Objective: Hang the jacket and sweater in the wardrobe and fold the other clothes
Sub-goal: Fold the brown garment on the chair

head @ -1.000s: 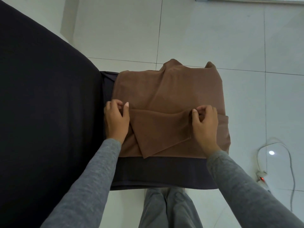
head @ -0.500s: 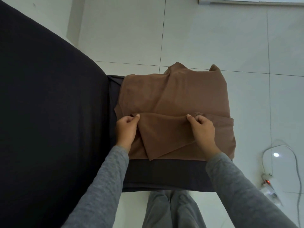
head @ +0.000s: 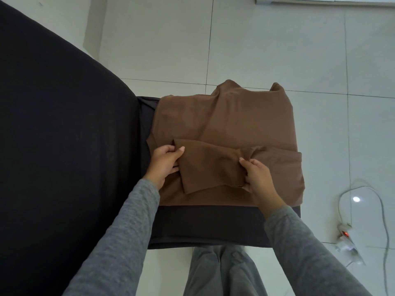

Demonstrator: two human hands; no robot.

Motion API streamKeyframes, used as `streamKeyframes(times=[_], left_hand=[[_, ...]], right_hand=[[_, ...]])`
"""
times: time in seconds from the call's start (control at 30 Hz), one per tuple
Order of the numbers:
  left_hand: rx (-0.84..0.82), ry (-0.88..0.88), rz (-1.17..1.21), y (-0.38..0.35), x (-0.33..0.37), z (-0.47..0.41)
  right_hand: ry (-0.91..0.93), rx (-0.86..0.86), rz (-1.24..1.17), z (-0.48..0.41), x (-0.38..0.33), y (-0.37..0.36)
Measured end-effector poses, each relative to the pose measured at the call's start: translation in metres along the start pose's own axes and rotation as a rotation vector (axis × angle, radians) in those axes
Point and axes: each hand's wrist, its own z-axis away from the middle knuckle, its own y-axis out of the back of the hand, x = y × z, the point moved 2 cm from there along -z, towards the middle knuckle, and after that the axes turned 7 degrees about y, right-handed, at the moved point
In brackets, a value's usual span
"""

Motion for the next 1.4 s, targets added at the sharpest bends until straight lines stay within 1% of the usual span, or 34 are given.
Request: streamKeyframes(times=[0.17, 0.23, 0.3, 0.4, 0.47, 0.57, 0.67, 0.77, 0.83, 0.87, 0.9, 0.93, 0.97, 1.0, 1.03, 1.1, 1.17, 1.23, 1.3, 1.33, 1.4], left_hand=[[0.128, -0.186, -0.056, 0.004, 0.0, -0.007], [0.149, -0.249, -0.092, 0.003, -0.001, -0.009], [0.138, -0.275, -0.125, 0.002, -0.003, -0.007], [-0.004, -0.229, -0.1, 0.0, -0.012, 0.0], [-0.064, -0.217, -0.133, 0.004, -0.016, 0.0], [-0.03, -0.238, -0.157, 0.01, -0.019, -0.002], [0.041, -0.244, -0.234, 0.013, -0.019, -0.002], [-0.002, -0.183, -0.342, 0.016, -0.019, 0.002], [0.0, -0.134, -0.389, 0.019, -0.018, 0.004], [0.055, -0.14, -0.418, 0.02, -0.016, 0.006], [0.157, -0.174, -0.461, 0.022, -0.013, 0.008], [0.293, -0.229, -0.498, 0.023, -0.011, 0.008], [0.426, -0.294, -0.512, 0.023, -0.008, 0.01], [0.508, -0.358, -0.502, 0.021, -0.005, 0.01], [0.53, -0.411, -0.491, 0.018, -0.002, 0.01], [0.471, -0.439, -0.537, 0.007, 0.003, 0.006], [0.388, -0.422, -0.605, -0.002, 0.003, -0.002], [0.371, -0.418, -0.608, -0.005, 0.005, -0.008], [0.422, -0.416, -0.563, -0.005, 0.006, -0.011], [0.484, -0.416, -0.592, -0.006, 0.008, -0.011], [0.649, -0.446, -0.76, -0.012, 0.009, -0.006]], right_hand=[[0.012, -0.027, -0.022, 0.005, 0.01, -0.002], [0.01, -0.047, -0.012, 0.009, 0.015, -0.003], [0.019, -0.053, 0.027, 0.015, 0.018, -0.003], [0.056, -0.077, 0.104, 0.021, 0.019, 0.001], [0.069, -0.1, 0.124, 0.021, 0.019, 0.002], [0.039, -0.125, 0.137, 0.02, 0.018, 0.004], [-0.02, -0.161, 0.245, 0.018, 0.016, 0.01], [-0.084, -0.235, 0.326, 0.019, 0.011, 0.017], [-0.008, -0.2, 0.432, 0.018, 0.005, 0.02], [0.076, -0.15, 0.507, 0.018, 0.003, 0.022], [0.174, -0.08, 0.573, 0.017, 0.001, 0.023], [0.266, 0.003, 0.616, 0.016, -0.001, 0.024], [0.338, 0.092, 0.623, 0.016, -0.002, 0.025], [0.379, 0.175, 0.593, 0.016, -0.004, 0.025], [0.392, 0.238, 0.533, 0.015, -0.006, 0.025], [0.36, 0.301, 0.402, 0.012, -0.01, 0.023], [0.291, 0.314, 0.34, 0.002, -0.017, 0.023], [0.224, 0.269, 0.295, -0.011, -0.023, 0.021], [0.211, 0.219, 0.239, -0.019, -0.027, 0.019], [0.241, 0.212, 0.227, -0.02, -0.028, 0.019], [0.39, 0.241, 0.28, -0.015, -0.028, 0.02]])
